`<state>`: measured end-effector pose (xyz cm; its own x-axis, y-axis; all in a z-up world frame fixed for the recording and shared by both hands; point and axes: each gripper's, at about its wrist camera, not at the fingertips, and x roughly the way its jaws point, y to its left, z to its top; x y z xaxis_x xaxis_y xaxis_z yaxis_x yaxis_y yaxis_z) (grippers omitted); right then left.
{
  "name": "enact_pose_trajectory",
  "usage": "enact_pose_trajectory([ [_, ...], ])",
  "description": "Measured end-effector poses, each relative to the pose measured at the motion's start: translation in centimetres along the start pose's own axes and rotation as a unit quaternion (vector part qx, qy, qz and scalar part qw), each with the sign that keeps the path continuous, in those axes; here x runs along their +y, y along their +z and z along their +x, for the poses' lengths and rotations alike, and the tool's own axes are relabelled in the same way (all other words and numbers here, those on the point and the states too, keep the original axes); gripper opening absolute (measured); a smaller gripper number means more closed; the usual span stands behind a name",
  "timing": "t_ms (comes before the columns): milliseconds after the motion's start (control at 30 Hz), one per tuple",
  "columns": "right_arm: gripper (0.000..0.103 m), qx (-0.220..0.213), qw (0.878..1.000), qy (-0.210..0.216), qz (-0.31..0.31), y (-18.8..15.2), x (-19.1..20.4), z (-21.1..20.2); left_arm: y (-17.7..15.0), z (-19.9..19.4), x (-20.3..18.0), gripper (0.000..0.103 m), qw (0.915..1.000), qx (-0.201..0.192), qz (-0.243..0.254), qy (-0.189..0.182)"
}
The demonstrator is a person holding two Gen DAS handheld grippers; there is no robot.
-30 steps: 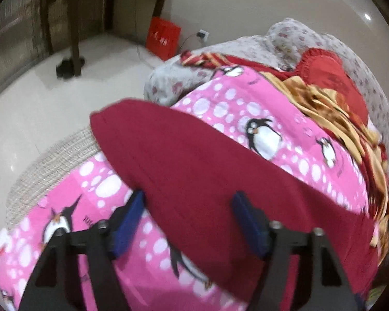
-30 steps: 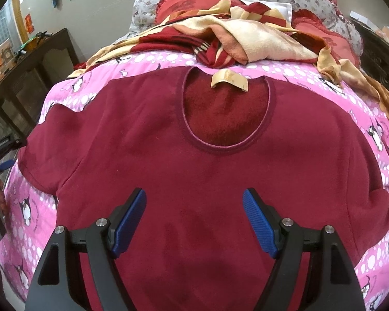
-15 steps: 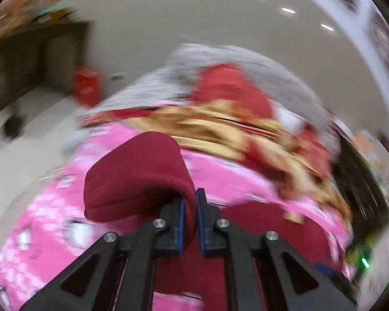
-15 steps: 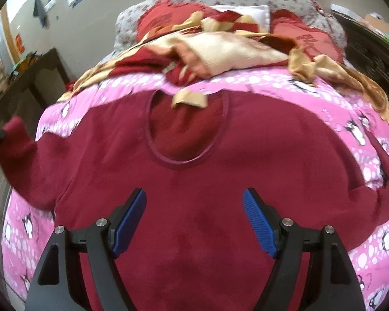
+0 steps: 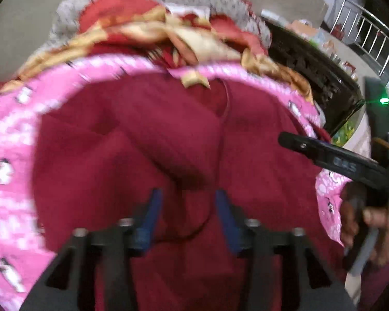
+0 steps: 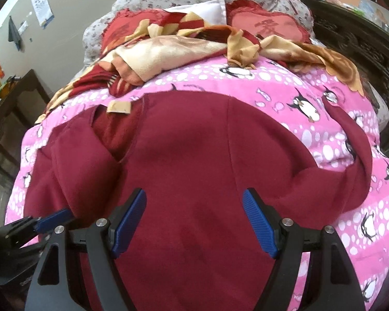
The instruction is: Fold small clothes
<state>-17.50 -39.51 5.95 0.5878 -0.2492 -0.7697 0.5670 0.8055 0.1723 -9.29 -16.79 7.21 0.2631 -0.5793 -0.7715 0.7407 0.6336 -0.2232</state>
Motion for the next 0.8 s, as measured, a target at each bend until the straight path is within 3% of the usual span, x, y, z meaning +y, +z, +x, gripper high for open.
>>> enact_pose_trajectory([
  [33, 0.081, -0.007, 1.000, 0.009, -0.006, 0.2, 0.5, -0.2, 0.0, -1.6, 1.0, 0.080, 0.9997, -0.023, 0.000, 0.011],
  [100, 0.081, -0.017, 0.999, 0.030, -0.027, 0.4, 2.0, -0.5, 0.0, -4.0, 2.9, 0.087, 0.9970, -0.062, -0.003, 0.047],
  [167, 0.081, -0.022, 0.997, 0.049, -0.056, 0.7, 4.2, -0.5, -0.2, -4.9, 5.2, 0.087, 0.9936, -0.077, -0.009, 0.082],
  [300, 0.081, -0.022, 0.985, 0.075, -0.151, 0.9, 11.3, 0.6, -0.5, -3.4, 8.7, 0.087, 0.9859, -0.051, -0.034, 0.156],
  [400, 0.080, -0.017, 0.975, 0.035, -0.219, 0.7, 16.1, 3.6, -0.9, -1.9, 10.2, 0.087, 0.9830, -0.039, -0.059, 0.170],
  [467, 0.056, 0.003, 0.973, 0.019, -0.231, 0.8, 17.1, 5.8, -1.0, -0.8, 10.4, 0.087, 0.9824, -0.021, -0.065, 0.174],
  [500, 0.024, 0.020, 0.974, 0.030, -0.224, 1.0, 16.8, 6.4, -1.1, -0.4, 10.4, 0.087, 0.9825, -0.017, -0.066, 0.174],
  [533, 0.019, 0.036, 0.978, 0.056, -0.197, 1.5, 15.7, 6.2, -1.2, -0.1, 10.2, 0.087, 0.9827, -0.015, -0.065, 0.173],
  [600, 0.013, 0.001, 0.985, 0.061, -0.160, 1.8, 12.8, 3.2, -1.6, -0.1, 10.0, 0.087, 0.9836, -0.020, -0.057, 0.170],
  [700, 0.013, -0.043, 0.990, 0.045, -0.129, 1.0, 7.4, -1.8, -1.9, -0.2, 9.7, 0.087, 0.9832, -0.018, -0.053, 0.174],
  [800, 0.015, -0.021, 0.994, 0.013, -0.108, -0.7, 2.3, -2.6, -2.3, 0.0, 9.4, 0.087, 0.9843, -0.011, -0.058, 0.166],
])
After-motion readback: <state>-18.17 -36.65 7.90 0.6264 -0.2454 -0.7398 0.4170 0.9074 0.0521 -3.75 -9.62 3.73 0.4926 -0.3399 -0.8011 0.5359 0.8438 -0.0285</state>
